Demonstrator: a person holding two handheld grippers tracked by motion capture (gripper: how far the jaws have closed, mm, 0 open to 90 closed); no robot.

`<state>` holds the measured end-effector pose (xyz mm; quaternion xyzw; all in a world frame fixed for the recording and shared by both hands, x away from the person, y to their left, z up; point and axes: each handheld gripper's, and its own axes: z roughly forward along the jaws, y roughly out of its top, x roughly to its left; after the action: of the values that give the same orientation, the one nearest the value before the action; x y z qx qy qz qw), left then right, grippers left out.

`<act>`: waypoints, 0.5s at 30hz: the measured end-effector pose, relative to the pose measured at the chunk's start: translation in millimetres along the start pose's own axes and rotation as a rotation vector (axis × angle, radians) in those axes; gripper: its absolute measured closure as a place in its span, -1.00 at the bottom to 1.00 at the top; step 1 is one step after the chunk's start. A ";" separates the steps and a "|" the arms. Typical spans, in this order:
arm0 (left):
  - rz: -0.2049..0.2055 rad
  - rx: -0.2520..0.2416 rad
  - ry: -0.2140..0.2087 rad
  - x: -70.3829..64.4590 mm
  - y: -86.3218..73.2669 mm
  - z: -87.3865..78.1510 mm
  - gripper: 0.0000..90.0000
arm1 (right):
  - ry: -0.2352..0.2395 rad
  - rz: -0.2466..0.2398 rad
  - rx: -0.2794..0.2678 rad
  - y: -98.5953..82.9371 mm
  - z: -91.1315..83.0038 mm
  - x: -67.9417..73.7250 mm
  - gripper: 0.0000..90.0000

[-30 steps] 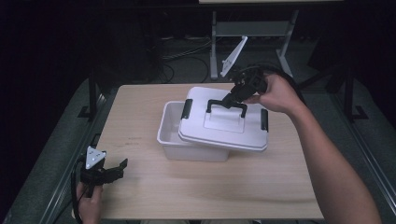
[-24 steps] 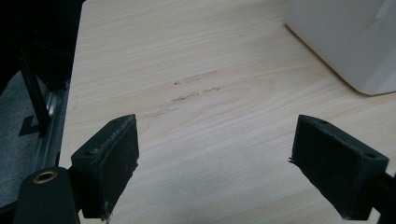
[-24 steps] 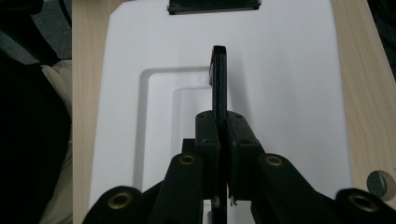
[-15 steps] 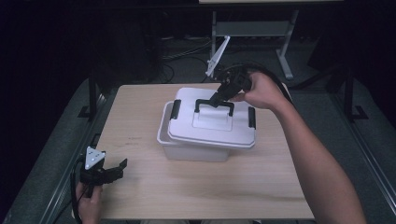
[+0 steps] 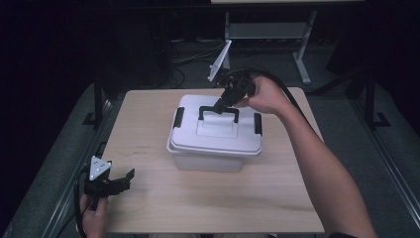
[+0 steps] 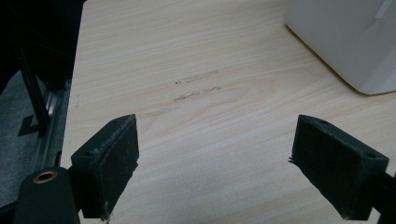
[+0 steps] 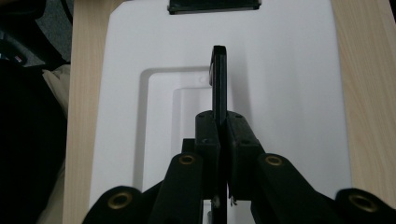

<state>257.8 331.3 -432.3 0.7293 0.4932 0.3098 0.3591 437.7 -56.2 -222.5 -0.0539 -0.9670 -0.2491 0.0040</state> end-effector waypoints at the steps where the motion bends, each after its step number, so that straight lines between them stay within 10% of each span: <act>1: 0.000 0.002 0.000 -0.1 0.1 0.1 -0.68 | 0.003 0.000 -0.001 0.7 1.0 -0.3 0.88; 15: -0.007 -0.002 0.007 2.4 -1.2 -1.8 -0.69 | 0.037 0.004 0.018 7.6 24.0 -12.6 0.88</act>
<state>256.6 334.3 -432.0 0.7263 0.4966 0.3115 0.3590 451.5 -39.3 -240.3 -0.0511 -0.9688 -0.2414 0.0231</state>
